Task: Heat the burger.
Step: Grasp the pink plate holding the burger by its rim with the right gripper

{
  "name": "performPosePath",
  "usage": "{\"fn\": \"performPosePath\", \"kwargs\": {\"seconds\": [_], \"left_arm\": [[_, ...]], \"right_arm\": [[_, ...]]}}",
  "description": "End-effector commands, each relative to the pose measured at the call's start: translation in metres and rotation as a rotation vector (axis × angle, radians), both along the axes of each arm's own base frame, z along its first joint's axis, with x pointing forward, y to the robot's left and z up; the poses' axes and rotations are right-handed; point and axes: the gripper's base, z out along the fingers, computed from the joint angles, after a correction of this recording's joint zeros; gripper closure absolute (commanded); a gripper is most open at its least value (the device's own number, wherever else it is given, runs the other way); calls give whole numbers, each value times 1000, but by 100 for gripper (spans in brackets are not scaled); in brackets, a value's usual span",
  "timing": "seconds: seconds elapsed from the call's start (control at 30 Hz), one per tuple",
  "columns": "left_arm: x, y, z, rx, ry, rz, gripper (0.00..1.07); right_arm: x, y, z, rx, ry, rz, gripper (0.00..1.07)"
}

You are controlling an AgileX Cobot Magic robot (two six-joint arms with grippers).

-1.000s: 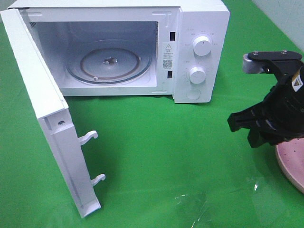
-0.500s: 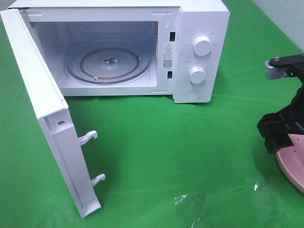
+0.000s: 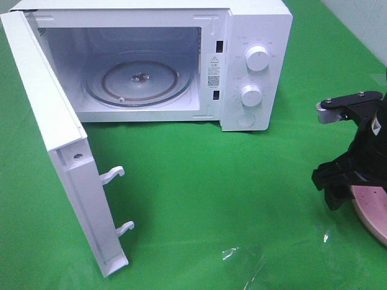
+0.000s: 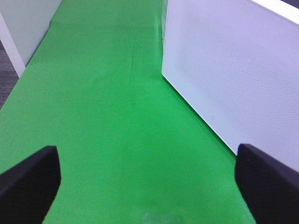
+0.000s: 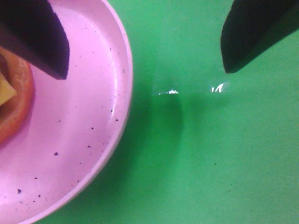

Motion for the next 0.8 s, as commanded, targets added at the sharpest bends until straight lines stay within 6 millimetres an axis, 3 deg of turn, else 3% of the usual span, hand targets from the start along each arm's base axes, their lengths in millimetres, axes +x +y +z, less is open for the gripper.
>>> {"fn": "performPosePath", "kwargs": {"seconds": [0.03,0.8], "left_arm": [[-2,-1,0,-8,-24,-8,13],[-2,-1,0,-8,-24,-8,13]], "right_arm": [[3,-3,-5,-2,4,6,25],[18,-6,-55,-5,66,15,31]]}}
